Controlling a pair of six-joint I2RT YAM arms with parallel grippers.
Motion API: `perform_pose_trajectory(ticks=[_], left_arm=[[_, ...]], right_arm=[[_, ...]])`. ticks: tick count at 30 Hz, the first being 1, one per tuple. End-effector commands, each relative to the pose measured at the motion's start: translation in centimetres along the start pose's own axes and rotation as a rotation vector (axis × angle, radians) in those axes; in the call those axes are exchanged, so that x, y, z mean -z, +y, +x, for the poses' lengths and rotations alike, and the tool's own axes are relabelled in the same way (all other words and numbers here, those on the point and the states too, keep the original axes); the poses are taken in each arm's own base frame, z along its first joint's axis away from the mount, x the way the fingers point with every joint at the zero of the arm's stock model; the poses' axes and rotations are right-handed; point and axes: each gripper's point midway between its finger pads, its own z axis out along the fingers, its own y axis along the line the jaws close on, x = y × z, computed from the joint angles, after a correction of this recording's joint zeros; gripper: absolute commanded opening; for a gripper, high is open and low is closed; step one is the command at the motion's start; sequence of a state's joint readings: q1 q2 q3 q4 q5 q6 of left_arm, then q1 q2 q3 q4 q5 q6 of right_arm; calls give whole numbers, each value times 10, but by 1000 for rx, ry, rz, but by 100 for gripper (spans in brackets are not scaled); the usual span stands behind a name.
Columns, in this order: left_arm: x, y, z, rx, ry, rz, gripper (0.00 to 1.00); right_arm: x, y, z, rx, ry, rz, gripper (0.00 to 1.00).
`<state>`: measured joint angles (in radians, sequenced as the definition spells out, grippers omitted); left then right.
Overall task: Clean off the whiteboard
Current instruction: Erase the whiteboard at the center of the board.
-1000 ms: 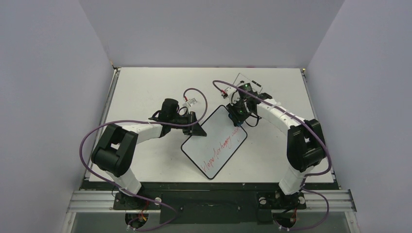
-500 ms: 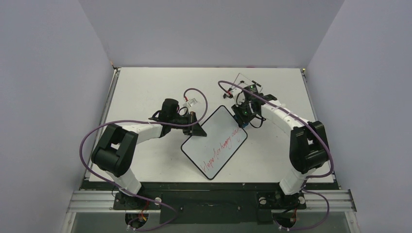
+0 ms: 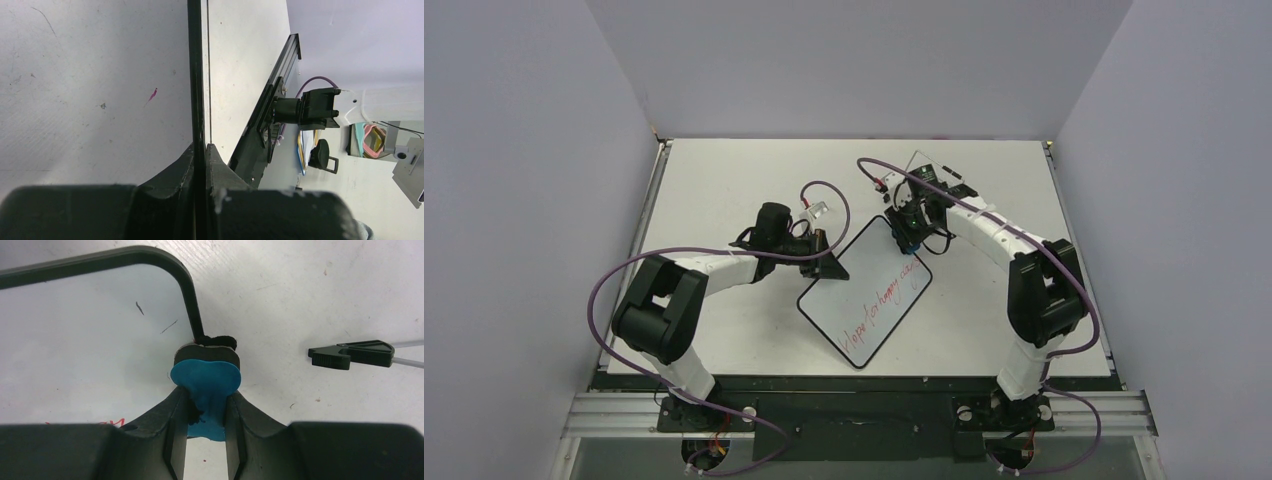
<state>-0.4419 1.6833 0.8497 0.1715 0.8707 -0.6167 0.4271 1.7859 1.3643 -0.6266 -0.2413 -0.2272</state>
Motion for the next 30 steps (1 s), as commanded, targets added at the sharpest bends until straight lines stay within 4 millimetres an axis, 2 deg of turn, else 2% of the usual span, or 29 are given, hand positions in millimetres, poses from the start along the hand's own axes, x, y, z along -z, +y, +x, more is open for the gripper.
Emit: perform_pose_trajectory(ticks=[1,6,9,13,18,21,23,26,27,28,29,30], left_arm=[[5,-34,-24,-148,-49,97,0],[6,-35,-25,-153,-52,103,0],[6,-35,-26,-153,-53,105,0],[6,-35,-27,-152,-53,106,0],[5,-29,-37,-130,-56,141,0],[5,-24,-44,-121,-44,134,0],[4,-19,-47,-117,-27,126,0],[3,-9,-51,-102,-9,115,0],[1,-6,-51,-95,1,111,0],[0,-5,-51,-92,7,115,0],[-2,-2,-53,-88,15,114,0],[-2,-1,-54,-87,20,116,0]], right_arm=[[0,-10,11,15,52,46,0],[3,-1,52,79,155,18,0],[4,6,61,100,178,-9,0],[9,19,49,140,134,-62,0],[19,39,4,230,-16,-116,0],[35,51,-24,310,-128,-142,0],[51,65,-32,396,-198,-196,0],[69,95,-26,611,-273,-275,0],[70,113,-16,733,-277,-297,0],[68,116,-10,791,-255,-271,0],[62,134,0,898,-221,-256,0],[56,135,8,924,-189,-236,0]])
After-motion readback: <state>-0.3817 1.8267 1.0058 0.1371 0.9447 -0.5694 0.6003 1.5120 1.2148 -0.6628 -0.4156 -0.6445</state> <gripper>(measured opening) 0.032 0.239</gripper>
